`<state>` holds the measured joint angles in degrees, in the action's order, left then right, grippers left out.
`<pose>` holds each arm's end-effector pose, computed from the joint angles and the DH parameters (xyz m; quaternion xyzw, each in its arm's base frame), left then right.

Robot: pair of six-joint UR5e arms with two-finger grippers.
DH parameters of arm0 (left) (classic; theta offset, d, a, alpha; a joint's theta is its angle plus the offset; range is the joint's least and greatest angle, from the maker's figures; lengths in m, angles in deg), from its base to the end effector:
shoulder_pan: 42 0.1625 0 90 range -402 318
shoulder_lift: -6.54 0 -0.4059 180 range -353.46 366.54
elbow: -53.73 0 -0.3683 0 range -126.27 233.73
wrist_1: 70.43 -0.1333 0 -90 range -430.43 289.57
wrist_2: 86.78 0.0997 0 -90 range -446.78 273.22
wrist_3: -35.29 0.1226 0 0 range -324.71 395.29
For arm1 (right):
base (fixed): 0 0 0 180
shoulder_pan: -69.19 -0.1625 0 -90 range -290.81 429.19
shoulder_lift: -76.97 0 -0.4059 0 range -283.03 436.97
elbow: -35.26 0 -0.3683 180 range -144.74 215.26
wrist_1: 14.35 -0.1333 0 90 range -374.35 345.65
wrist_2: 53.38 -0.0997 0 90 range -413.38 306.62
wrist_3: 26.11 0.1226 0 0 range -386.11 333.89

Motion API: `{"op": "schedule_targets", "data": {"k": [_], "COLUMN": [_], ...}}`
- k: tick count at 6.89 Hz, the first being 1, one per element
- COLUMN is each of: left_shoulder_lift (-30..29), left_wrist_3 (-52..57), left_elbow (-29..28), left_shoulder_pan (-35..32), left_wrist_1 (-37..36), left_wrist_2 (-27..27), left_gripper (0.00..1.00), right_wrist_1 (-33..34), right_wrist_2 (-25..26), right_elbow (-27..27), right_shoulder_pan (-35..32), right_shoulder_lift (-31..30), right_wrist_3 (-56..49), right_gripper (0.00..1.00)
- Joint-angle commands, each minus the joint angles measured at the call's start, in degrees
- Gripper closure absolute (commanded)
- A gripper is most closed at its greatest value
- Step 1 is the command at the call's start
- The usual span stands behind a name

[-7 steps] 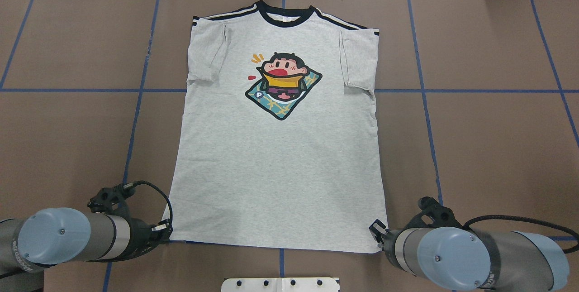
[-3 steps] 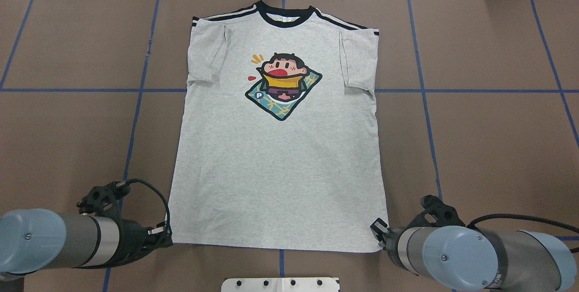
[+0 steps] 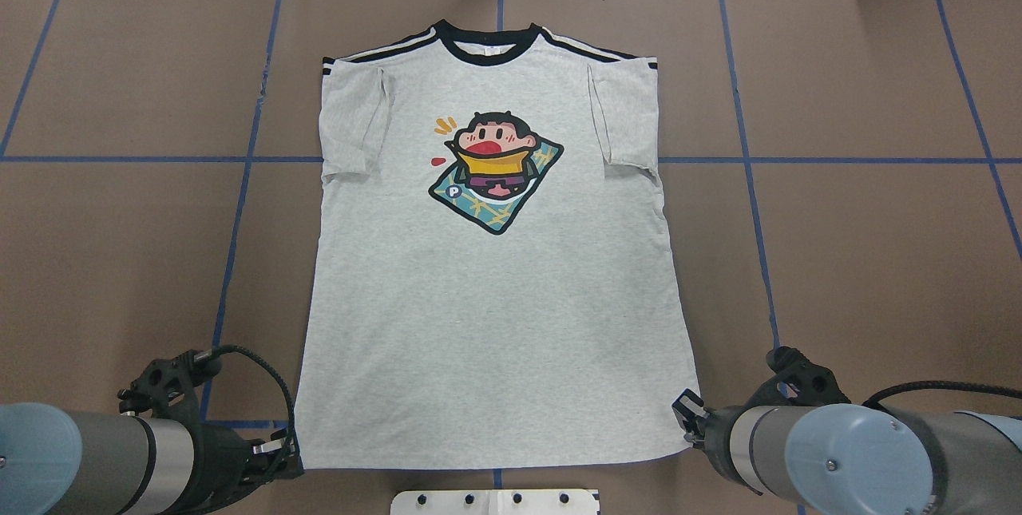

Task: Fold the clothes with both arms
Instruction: 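Grasp both hem corners with the left and right grippers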

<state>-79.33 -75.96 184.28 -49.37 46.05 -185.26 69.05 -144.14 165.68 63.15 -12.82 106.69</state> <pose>0.4022 -0.1682 0.3152 -0.1255 0.5089 -0.1729 0.8339 -0.4224 -0.1771 0.3386 -0.1321 -0.3782 0.3764 0.8354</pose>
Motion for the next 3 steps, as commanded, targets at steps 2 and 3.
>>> {"op": "schedule_targets", "data": {"k": [2, 3], "left_shoulder_lift": [-0.70, -1.13], "left_wrist_3": [0.06, 4.94], "left_elbow": [3.41, 3.75], "left_shoulder_pan": [-2.09, -4.73], "left_wrist_1": [-5.73, -7.13], "left_wrist_2": [0.30, -0.05], "left_gripper": [1.00, 1.00], "right_wrist_1": [0.00, 0.09], "right_wrist_2": [0.06, -0.03], "right_elbow": [1.17, -1.89], "right_shoulder_pan": [-2.90, -6.57], "right_shoulder_lift": [0.74, 4.06], "right_wrist_3": [-1.22, -5.49], "right_gripper": [1.00, 1.00]}}
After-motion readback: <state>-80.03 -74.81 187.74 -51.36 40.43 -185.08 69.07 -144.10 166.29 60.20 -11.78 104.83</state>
